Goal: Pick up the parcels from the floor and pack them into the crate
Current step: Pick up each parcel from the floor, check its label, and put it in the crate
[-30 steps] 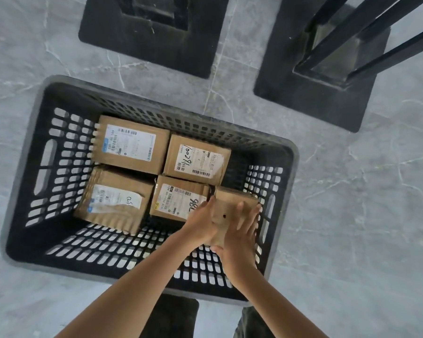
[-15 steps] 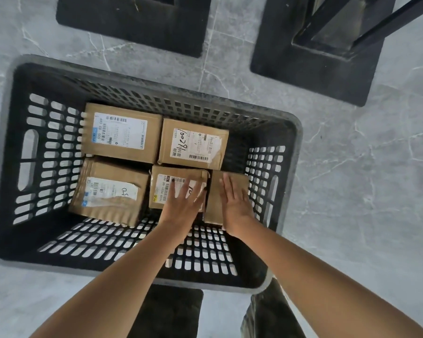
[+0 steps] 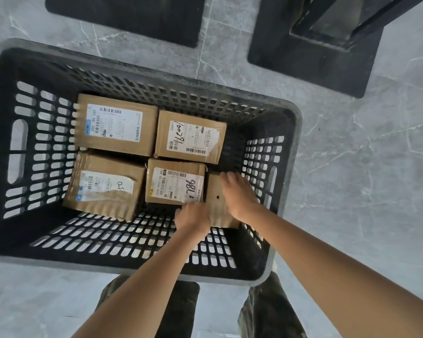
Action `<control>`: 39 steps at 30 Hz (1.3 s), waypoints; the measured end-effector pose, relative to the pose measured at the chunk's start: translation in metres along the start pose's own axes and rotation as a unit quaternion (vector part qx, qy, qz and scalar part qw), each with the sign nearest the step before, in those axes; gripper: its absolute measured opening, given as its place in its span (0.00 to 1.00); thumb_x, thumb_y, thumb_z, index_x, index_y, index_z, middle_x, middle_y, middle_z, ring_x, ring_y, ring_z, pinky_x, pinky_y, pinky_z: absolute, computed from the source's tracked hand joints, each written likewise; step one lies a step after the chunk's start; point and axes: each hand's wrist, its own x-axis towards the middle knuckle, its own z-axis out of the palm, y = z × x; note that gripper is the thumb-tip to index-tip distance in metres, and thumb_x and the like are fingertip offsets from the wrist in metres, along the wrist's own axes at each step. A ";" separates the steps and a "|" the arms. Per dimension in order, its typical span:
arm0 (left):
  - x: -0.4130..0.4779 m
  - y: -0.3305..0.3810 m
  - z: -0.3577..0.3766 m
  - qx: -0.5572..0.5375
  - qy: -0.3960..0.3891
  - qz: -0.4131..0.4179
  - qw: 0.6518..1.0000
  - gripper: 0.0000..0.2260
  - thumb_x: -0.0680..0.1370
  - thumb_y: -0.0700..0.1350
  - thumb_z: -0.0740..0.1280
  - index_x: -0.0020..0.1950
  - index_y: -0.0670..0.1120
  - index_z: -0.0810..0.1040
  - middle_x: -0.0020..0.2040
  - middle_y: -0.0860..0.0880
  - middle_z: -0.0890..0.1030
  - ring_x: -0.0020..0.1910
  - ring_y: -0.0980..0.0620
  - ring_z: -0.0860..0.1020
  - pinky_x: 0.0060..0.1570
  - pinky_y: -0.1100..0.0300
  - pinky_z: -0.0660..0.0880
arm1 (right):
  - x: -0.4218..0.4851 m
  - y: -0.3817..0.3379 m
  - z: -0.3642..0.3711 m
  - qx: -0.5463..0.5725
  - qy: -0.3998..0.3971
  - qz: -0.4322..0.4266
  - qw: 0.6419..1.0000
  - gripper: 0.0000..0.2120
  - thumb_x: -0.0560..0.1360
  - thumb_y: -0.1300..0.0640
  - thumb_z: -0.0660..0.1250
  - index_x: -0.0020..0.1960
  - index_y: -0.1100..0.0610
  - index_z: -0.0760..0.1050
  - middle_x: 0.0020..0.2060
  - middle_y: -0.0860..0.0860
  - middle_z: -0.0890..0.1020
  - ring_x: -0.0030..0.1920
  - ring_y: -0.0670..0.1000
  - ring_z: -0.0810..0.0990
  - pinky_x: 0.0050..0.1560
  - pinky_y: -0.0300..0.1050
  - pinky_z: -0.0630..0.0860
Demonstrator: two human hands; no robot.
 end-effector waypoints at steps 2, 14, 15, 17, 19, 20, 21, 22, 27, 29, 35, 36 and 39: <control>0.001 -0.008 -0.005 0.061 0.034 0.013 0.997 0.07 0.79 0.41 0.59 0.51 0.46 0.75 0.48 0.49 0.78 0.48 0.52 0.76 0.57 0.55 0.71 | -0.002 -0.001 0.001 -0.005 -0.020 -0.030 0.999 0.37 0.70 0.68 0.68 0.74 0.62 0.55 0.68 0.58 0.66 0.68 0.58 0.66 0.71 0.52 0.62; 0.004 -0.047 -0.020 0.305 0.022 0.170 0.937 0.24 0.76 0.42 0.65 0.71 0.45 0.64 0.70 0.48 0.68 0.72 0.49 0.63 0.74 0.49 0.53 | -0.015 0.004 0.004 0.068 -0.096 0.005 0.993 0.45 0.73 0.69 0.64 0.77 0.57 0.37 0.77 0.54 0.40 0.77 0.56 0.40 0.76 0.55 0.47; 0.004 -0.049 -0.023 0.320 0.012 0.177 0.931 0.21 0.76 0.43 0.65 0.69 0.45 0.67 0.69 0.48 0.69 0.71 0.49 0.64 0.73 0.50 0.54 | -0.017 0.005 0.004 0.068 -0.094 0.007 0.993 0.45 0.73 0.69 0.64 0.77 0.56 0.36 0.76 0.53 0.37 0.76 0.55 0.39 0.76 0.55 0.46; 0.002 -0.053 -0.028 0.325 -0.011 0.182 0.928 0.16 0.77 0.43 0.63 0.65 0.45 0.70 0.67 0.48 0.70 0.69 0.48 0.66 0.71 0.50 0.57 | -0.023 0.004 0.003 0.068 -0.088 0.007 0.994 0.46 0.73 0.69 0.65 0.76 0.57 0.35 0.75 0.53 0.35 0.76 0.54 0.37 0.77 0.53 0.45; -0.005 -0.054 -0.033 0.306 -0.037 0.174 0.935 0.14 0.78 0.43 0.62 0.64 0.45 0.71 0.64 0.46 0.72 0.65 0.46 0.68 0.66 0.50 0.64 | -0.031 0.001 0.001 0.070 -0.069 0.014 0.995 0.45 0.73 0.70 0.63 0.76 0.57 0.35 0.75 0.54 0.34 0.76 0.54 0.37 0.77 0.52 0.44; -0.010 -0.053 -0.036 0.291 -0.053 0.164 0.941 0.13 0.78 0.44 0.61 0.63 0.45 0.71 0.62 0.46 0.73 0.63 0.46 0.70 0.63 0.51 0.66 | -0.036 -0.002 0.000 0.070 -0.054 0.021 0.996 0.43 0.74 0.71 0.61 0.76 0.58 0.35 0.75 0.54 0.34 0.76 0.54 0.37 0.76 0.51 0.43; -0.018 -0.053 -0.039 0.276 -0.065 0.156 0.946 0.13 0.79 0.44 0.60 0.63 0.44 0.70 0.60 0.46 0.75 0.61 0.46 0.71 0.61 0.51 0.67 | -0.043 -0.005 -0.003 0.073 -0.039 0.030 0.996 0.40 0.75 0.70 0.60 0.77 0.58 0.37 0.75 0.55 0.35 0.76 0.54 0.37 0.75 0.49 0.41; -0.028 -0.054 -0.043 0.262 -0.071 0.150 0.951 0.13 0.79 0.44 0.60 0.63 0.44 0.70 0.59 0.46 0.75 0.59 0.46 0.72 0.60 0.51 0.68 | -0.051 -0.008 -0.005 0.076 -0.026 0.038 0.996 0.38 0.76 0.69 0.59 0.77 0.58 0.39 0.76 0.56 0.36 0.76 0.55 0.38 0.74 0.49 0.41; -0.098 -0.060 -0.066 0.192 -0.056 0.127 0.972 0.12 0.80 0.44 0.59 0.62 0.45 0.71 0.57 0.47 0.76 0.57 0.49 0.73 0.59 0.53 0.70 | -0.109 -0.029 -0.029 0.096 -0.014 0.035 0.995 0.27 0.77 0.60 0.62 0.74 0.56 0.58 0.75 0.56 0.55 0.76 0.57 0.51 0.76 0.54 0.52; -0.136 -0.060 -0.083 0.167 -0.034 0.127 0.977 0.12 0.80 0.45 0.59 0.62 0.46 0.70 0.57 0.49 0.75 0.57 0.50 0.73 0.59 0.54 0.70 | -0.141 -0.040 -0.043 0.127 -0.013 0.030 0.991 0.23 0.77 0.60 0.61 0.71 0.54 0.63 0.73 0.53 0.59 0.75 0.55 0.54 0.75 0.53 0.58; -0.268 -0.029 -0.191 0.120 0.015 0.152 0.981 0.10 0.80 0.44 0.57 0.59 0.46 0.73 0.56 0.48 0.76 0.54 0.51 0.74 0.53 0.57 0.73 | -0.238 -0.066 -0.175 0.306 0.042 0.105 0.945 0.10 0.79 0.59 0.58 0.58 0.52 0.73 0.53 0.51 0.77 0.51 0.46 0.76 0.49 0.38 0.77; -0.291 -0.019 -0.218 0.106 0.033 0.165 0.980 0.10 0.80 0.45 0.57 0.58 0.47 0.73 0.55 0.49 0.77 0.53 0.52 0.75 0.51 0.59 0.73 | -0.256 -0.068 -0.210 0.337 0.059 0.115 0.933 0.10 0.79 0.59 0.57 0.58 0.54 0.73 0.52 0.51 0.77 0.49 0.45 0.76 0.46 0.33 0.75; -0.362 0.025 -0.307 0.071 0.100 0.213 0.969 0.07 0.80 0.46 0.58 0.51 0.49 0.75 0.46 0.51 0.79 0.41 0.57 0.78 0.40 0.64 0.76 | -0.315 -0.065 -0.314 0.388 0.140 0.126 0.902 0.14 0.80 0.60 0.57 0.64 0.56 0.72 0.60 0.54 0.78 0.57 0.49 0.77 0.54 0.36 0.71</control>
